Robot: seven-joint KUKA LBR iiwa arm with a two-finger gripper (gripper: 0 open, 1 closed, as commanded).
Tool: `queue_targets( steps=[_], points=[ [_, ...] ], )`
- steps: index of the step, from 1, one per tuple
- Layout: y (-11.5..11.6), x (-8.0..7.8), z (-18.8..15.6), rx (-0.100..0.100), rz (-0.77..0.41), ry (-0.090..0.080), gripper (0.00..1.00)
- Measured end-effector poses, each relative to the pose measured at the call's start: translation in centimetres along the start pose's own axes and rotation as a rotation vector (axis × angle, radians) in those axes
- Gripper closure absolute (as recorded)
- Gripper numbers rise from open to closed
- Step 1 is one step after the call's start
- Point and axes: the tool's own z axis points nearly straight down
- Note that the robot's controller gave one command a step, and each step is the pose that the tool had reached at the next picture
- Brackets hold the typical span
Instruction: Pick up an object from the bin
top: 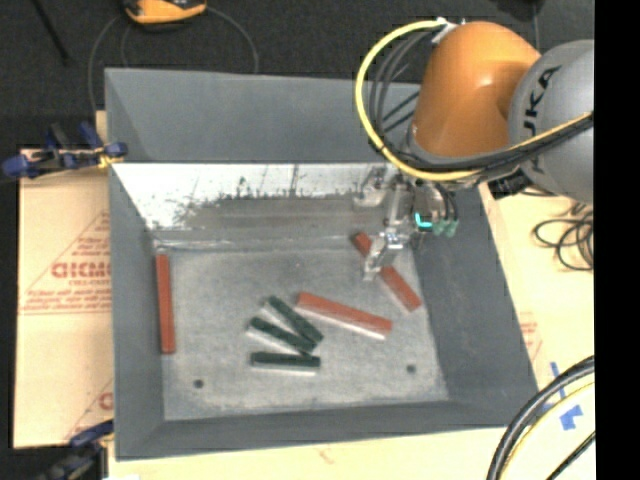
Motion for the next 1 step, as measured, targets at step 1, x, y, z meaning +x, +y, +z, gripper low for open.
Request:
queue_targets(
  steps=[1],
  points=[
    [-0.01,-0.12,-0.52,0.0,0.0,-0.008,0.0]
  ],
)
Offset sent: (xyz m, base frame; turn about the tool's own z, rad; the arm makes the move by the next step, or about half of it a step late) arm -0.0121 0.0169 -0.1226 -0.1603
